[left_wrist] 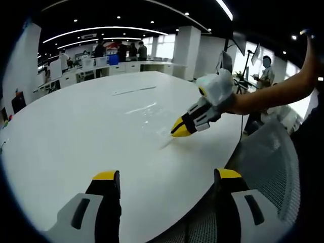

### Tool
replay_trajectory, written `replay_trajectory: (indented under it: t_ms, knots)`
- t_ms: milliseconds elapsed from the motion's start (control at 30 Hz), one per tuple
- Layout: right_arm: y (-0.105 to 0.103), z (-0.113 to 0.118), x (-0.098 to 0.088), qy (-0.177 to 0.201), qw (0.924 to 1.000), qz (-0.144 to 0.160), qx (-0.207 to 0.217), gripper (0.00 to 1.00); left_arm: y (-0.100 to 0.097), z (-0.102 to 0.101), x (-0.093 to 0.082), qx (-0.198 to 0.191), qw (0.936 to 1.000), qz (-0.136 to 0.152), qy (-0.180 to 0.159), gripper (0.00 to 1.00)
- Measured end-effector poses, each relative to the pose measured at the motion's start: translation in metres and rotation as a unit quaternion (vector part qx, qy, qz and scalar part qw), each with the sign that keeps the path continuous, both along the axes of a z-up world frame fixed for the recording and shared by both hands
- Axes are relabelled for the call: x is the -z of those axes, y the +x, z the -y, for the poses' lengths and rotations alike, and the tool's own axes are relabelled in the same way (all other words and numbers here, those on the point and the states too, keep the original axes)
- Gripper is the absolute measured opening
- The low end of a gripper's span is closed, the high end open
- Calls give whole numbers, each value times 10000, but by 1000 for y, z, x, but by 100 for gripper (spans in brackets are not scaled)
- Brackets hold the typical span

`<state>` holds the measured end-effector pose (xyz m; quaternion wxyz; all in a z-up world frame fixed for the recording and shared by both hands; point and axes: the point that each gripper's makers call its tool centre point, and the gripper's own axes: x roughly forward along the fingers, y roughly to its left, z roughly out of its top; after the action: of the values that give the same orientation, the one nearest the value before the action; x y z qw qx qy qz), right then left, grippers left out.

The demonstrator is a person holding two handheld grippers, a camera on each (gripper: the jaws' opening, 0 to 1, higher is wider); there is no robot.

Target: Open the resealable bag by pulling the two sides of the seal apart until the entire bag opening is separated and visibly accessible.

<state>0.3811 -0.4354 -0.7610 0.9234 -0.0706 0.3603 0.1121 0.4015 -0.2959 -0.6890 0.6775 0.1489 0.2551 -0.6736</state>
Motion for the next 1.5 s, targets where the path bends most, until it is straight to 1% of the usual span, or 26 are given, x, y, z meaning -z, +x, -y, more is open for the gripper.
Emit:
replay_trajectory:
  t_ms: [67,233,500,600,700,800,867,967,1100,1133,1200,1333,1433,1467,1500]
  knots:
    - [-2,-6,-2,68,9999,12,-99,1,-1,1,1,48,10000,24,20,73]
    - [-8,-17,-3,62,9994,4,-344,0,-3,3,6,201,9995,193,158,73]
    - [-16,-30,-7,60,9983,-31,-585,0,-6,9,9,357,9987,289,206,72]
    - [-19,-34,-10,135,9980,-36,-616,0,-8,11,10,451,9980,382,244,72]
    - [-20,-38,-14,160,9976,-21,-667,0,-11,14,10,625,9963,515,277,72]
    - [-21,-41,-18,173,9973,11,-707,0,-14,18,9,676,9955,602,273,71]
    - [-22,-44,-20,189,9970,32,-747,0,-16,20,11,767,9940,720,310,69]
    - [-25,-51,-25,195,9962,43,-848,0,-20,22,15,984,9895,963,438,66]
    - [-27,-56,-27,200,9953,57,-941,0,-22,26,20,1198,9841,1193,537,64]
    - [-27,-58,-28,203,9951,58,-964,0,-22,27,22,1302,9806,1336,597,64]
    - [-27,-59,-28,222,9950,61,-976,0,-22,30,25,1416,9760,1520,655,63]
    - [-28,-62,-29,225,9948,63,-988,0,-24,38,30,1600,9698,1702,699,61]
    - [-28,-64,-30,241,9947,75,-1000,0,-25,44,30,1777,9616,1960,734,58]
    - [-29,-65,-30,246,9945,74,-1015,0,-25,47,31,1919,9546,2141,776,57]
    - [-29,-65,-30,251,9945,75,-1018,0,-26,48,31,1975,9522,2195,782,57]
